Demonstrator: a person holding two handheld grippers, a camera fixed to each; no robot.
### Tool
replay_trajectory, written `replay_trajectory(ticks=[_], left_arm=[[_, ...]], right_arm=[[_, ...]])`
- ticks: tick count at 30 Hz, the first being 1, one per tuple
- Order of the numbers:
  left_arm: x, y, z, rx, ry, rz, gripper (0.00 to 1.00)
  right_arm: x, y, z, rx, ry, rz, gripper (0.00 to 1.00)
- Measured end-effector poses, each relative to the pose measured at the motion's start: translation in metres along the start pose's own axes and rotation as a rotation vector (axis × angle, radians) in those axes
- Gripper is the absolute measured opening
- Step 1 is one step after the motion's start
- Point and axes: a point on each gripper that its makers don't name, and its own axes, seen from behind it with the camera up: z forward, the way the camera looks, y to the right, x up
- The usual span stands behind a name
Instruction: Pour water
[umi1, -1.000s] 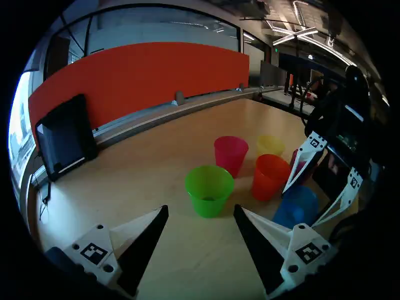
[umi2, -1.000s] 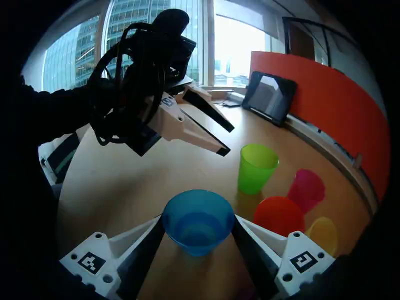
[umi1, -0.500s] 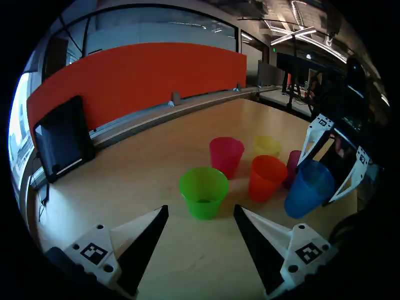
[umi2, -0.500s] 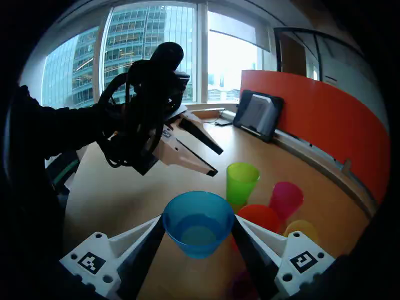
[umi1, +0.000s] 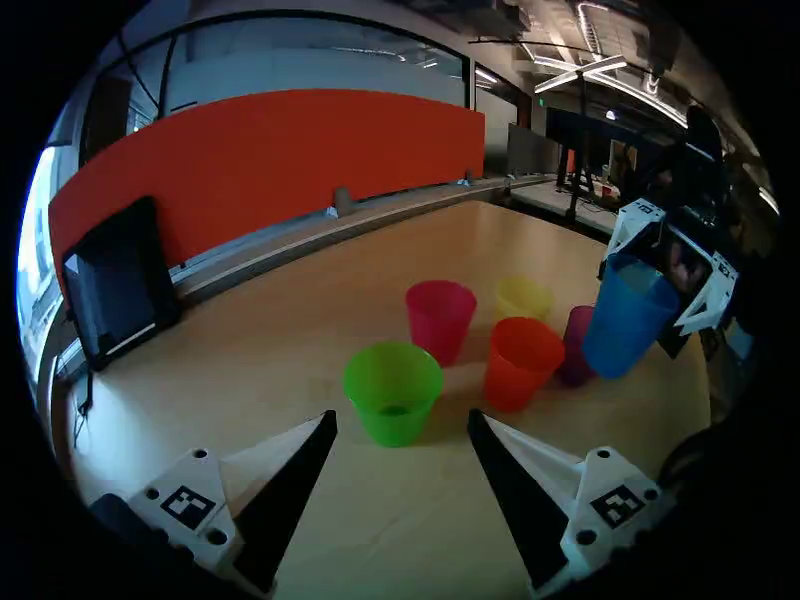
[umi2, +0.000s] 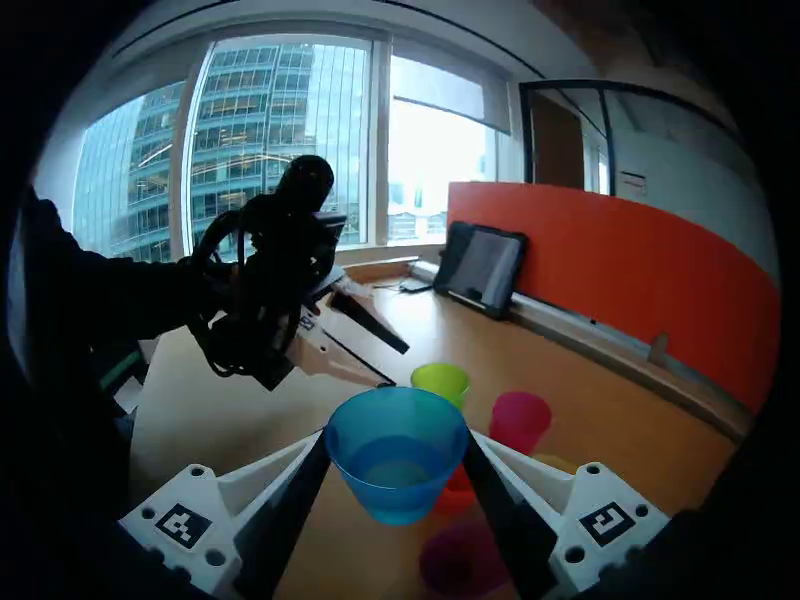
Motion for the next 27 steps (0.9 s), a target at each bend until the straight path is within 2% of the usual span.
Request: replay_trajectory(ticks=[6,15,27], left_arm=[[-0.001,0.001,0.005,-0.005,-0.007,0.000,0.97],[-0.008,-0.004,0.018,0.014,-0.032,0.004,0.97],[-0.010,-0.008,0.044,0.017,-0.061,-0.011,0.97]], right_arm=[[0.016,0.013,-0.013,-0.042,0.053,0.005,0.93],[0.039,0.033,-0.036,-0.102,0.117,0.010,0.93],[0.063,0.053,-0.059,-0.163,0.166,-0.013,0.92]])
